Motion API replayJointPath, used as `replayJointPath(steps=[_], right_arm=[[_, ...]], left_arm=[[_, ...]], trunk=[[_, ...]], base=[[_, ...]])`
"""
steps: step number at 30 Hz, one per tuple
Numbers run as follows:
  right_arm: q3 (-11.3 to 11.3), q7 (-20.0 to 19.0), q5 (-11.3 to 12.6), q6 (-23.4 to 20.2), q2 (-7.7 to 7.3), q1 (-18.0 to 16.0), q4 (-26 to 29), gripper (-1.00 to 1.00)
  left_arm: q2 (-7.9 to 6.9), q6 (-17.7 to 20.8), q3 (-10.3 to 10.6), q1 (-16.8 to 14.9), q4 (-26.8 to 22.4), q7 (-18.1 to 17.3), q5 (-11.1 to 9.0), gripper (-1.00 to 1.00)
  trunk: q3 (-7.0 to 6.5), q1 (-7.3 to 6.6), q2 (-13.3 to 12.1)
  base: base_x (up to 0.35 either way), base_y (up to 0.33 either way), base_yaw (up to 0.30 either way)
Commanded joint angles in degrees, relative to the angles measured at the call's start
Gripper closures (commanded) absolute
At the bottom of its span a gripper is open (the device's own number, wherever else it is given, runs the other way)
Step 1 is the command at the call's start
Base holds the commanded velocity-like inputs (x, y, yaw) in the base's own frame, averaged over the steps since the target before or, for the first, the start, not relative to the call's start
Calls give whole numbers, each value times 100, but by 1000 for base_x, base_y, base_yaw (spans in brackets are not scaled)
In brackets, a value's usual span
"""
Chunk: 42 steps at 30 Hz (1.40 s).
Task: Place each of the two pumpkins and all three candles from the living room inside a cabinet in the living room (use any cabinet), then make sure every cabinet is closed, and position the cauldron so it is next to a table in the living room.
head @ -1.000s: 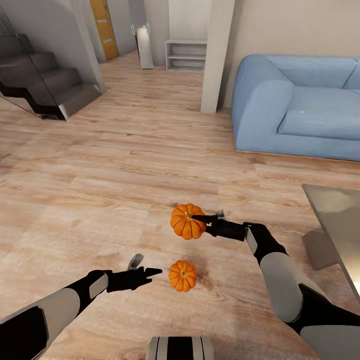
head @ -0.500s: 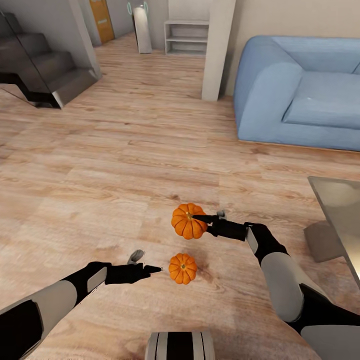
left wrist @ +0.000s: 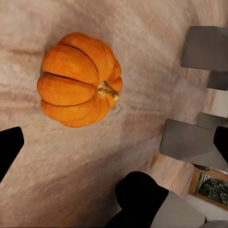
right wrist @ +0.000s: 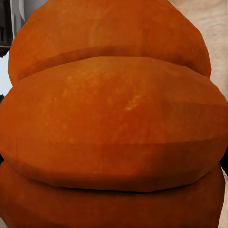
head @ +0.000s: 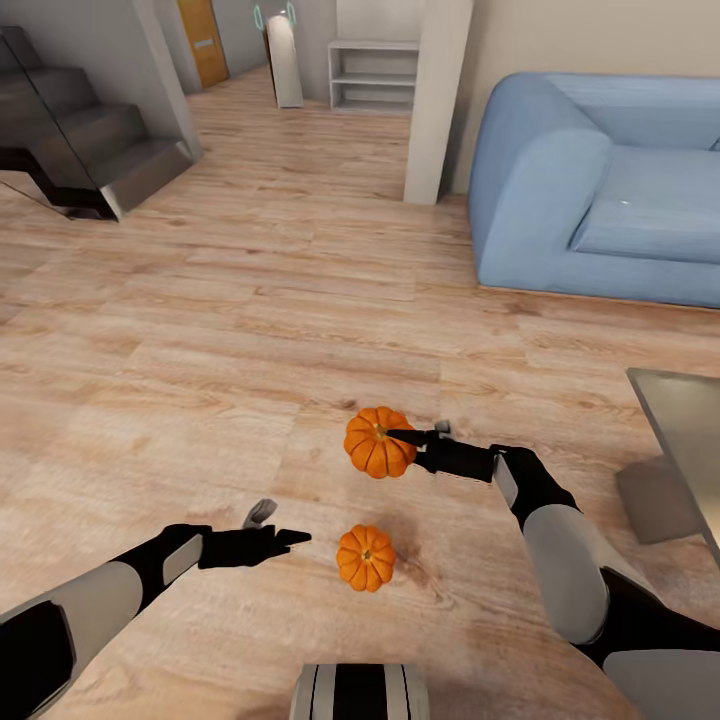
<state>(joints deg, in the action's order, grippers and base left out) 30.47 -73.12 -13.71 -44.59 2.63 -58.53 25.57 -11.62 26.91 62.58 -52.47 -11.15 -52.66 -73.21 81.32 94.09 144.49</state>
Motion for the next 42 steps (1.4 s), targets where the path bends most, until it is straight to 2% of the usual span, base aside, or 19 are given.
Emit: replayJointPath(steps=[1,9,17,20,26,27,42], right_arm=[[2,0,8,-6,4,0,0,100],[-1,0,8,-6,0,0,0,100],[-6,8,8,-6,9,0,0,100],[-6,8,8,-6,7,0,0,100],[1,3,8,-6,-3,0,0,100],[2,1,8,-6,-1,0,0,100],[2,8,8,-6,0,0,0,100]], left_arm=[[-3,-30,0,0,4,1,0,-100],[28,-322,-4,0,-8,-31,-9,-100],[84,-337,0,2,-10,-6,-6,-100],[293,-343,13,8,3,49,6,-100],[387,-351,19,9,-1,78,15,-100],[418,-468,23,9,-1,80,17,-100],[378,-575,2,9,-11,88,9,-100]], trunk=[[0,0,0],[0,0,0],[177,21,11],[244,28,15],[377,44,23],[399,46,24],[731,85,44]], base=[[334,0,0],[93,0,0],[1,0,0],[0,0,0],[0,0,0],[0,0,0],[0,0,0]])
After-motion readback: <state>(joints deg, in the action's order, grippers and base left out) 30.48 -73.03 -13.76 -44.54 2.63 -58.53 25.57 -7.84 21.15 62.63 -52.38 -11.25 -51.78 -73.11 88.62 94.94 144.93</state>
